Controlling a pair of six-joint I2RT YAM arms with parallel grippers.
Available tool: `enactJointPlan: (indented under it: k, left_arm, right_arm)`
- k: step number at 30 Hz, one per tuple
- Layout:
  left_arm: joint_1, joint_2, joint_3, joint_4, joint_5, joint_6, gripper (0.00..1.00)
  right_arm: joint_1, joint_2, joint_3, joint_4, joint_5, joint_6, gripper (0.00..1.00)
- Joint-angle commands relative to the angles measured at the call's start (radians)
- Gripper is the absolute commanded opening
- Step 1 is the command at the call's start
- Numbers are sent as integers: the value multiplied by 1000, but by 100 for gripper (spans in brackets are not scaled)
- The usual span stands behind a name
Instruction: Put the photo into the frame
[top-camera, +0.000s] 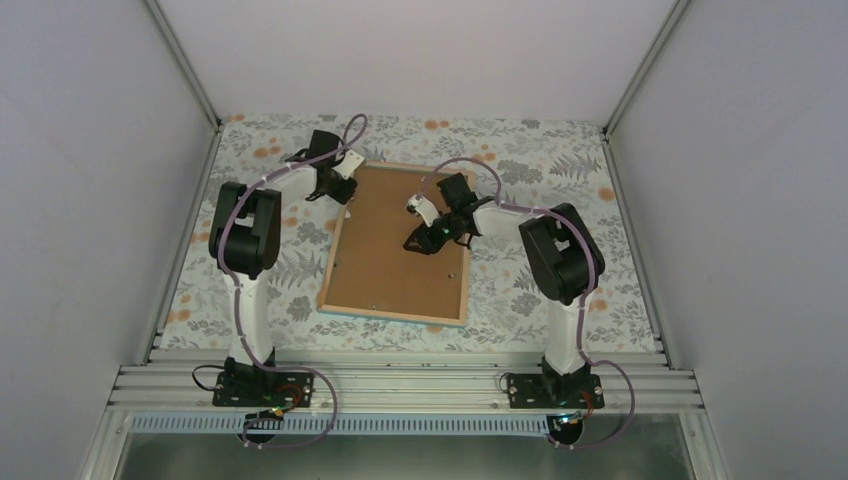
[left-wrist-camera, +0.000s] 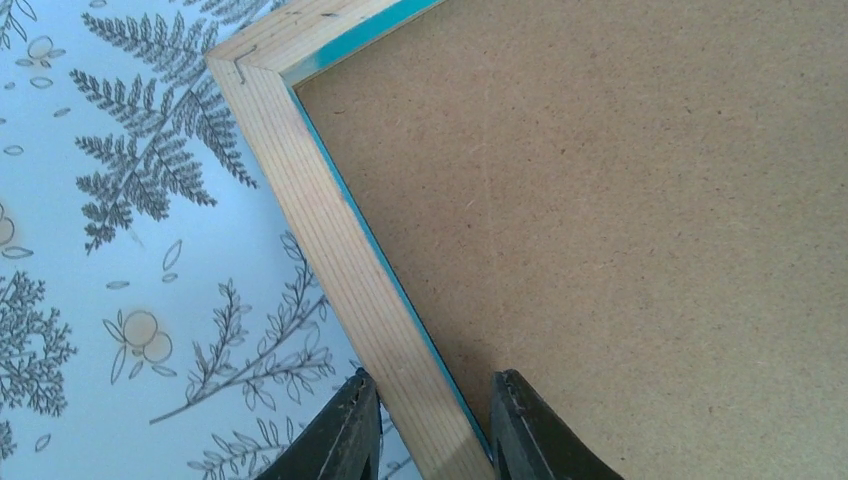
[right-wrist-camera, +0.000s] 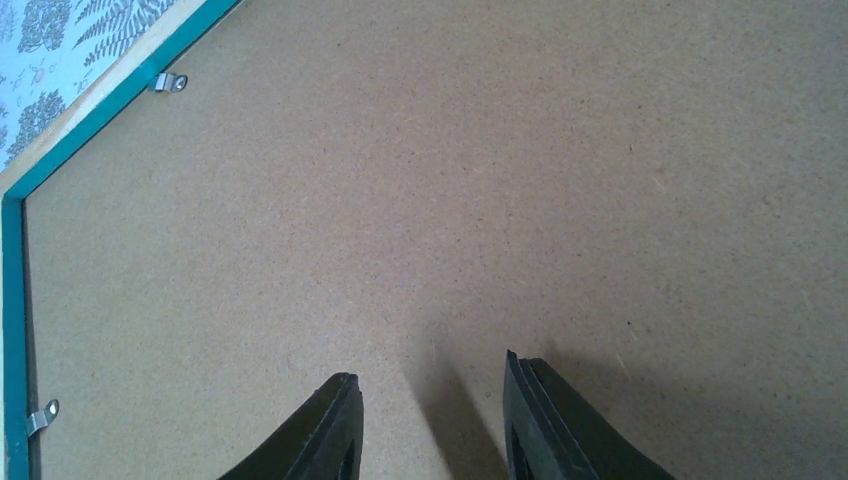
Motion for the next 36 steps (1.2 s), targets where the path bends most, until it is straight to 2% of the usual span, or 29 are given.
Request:
enactJointPlan:
  k: [1,8,13,20,22,25,27,32,36]
  left_arm:
    - [-3,-31,-71,-121,-33,101,28]
    - [9,-66,-94,-122,-11,65,33]
    - [14,-50,-52,-135,-22,39,43]
    - [10,3,-44,-140,-87,50,46]
    - [10,11,-58,-140,-105,64,46]
    - [12,-8,-87,-126,-99,72,35]
    - [12,-32,-93,-121,-64,66,34]
    - [12,-134,-91,-95,53,44,54]
    - [15,-189,-89,-89,107,36,64]
  right_arm:
    - [1,-2,-64,-96,49,-9,37]
    - [5,-42,-69,-109,16,-25,39]
    - [3,-81,-27,-126,25,-25,40]
    - [-4,-76,-29,-109,98,-16,40]
    - [-13,-61,-39,-110,108,-14,39]
    - [-19,-53,-59,-109,125,-17,39]
    - [-22,-60,-66,-114,126,-22,39]
    - [-24,-120,-22,-136,108,-30,41]
    - [-36,-173,39,-167,131,-49,47]
